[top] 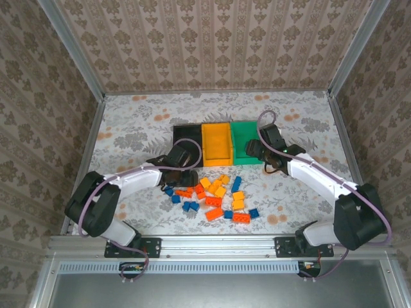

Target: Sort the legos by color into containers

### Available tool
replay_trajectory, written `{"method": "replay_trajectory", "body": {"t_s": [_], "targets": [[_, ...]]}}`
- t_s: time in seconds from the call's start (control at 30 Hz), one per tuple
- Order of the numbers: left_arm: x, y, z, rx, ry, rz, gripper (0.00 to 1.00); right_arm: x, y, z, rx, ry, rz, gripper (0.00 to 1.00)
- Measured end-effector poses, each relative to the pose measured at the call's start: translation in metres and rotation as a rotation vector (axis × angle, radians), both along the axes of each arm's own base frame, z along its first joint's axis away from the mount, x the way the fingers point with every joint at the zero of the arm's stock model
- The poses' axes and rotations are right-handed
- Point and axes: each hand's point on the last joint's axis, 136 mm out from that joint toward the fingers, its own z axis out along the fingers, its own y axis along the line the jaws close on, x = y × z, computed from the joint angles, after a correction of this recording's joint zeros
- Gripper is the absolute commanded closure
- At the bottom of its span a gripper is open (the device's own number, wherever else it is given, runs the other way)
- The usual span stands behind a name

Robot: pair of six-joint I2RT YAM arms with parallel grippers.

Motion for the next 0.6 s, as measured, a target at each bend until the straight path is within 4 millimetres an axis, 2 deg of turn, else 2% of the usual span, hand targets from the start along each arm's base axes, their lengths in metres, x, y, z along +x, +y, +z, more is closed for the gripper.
{"method": "replay_trajectory", "body": {"t_s": [0.17,0.33,0.47,0.6], "targets": [[0.002,0.001,-0.004,0.019,-0.008,0.012,0.53,-0.005,-0.003,0.007,0.013,-0.021,-0.003,0.31],[0.003,-0.002,-0.003,0.010,-0.019,0.013,0.74,-0.007,-0.004,0.007,0.014,-0.023,-0.004,0.31],[0.000,-0.006,0.002,0.009,-0.034,-0.006,0.79,-0.009,-0.006,0.002,0.016,-0.015,-0.010,0.31],[-0.001,-0.009,0.023,-0.015,-0.072,-0.016,0.80,-0.013,-0.009,-0.007,0.012,0.002,-0.016,0.31]]}}
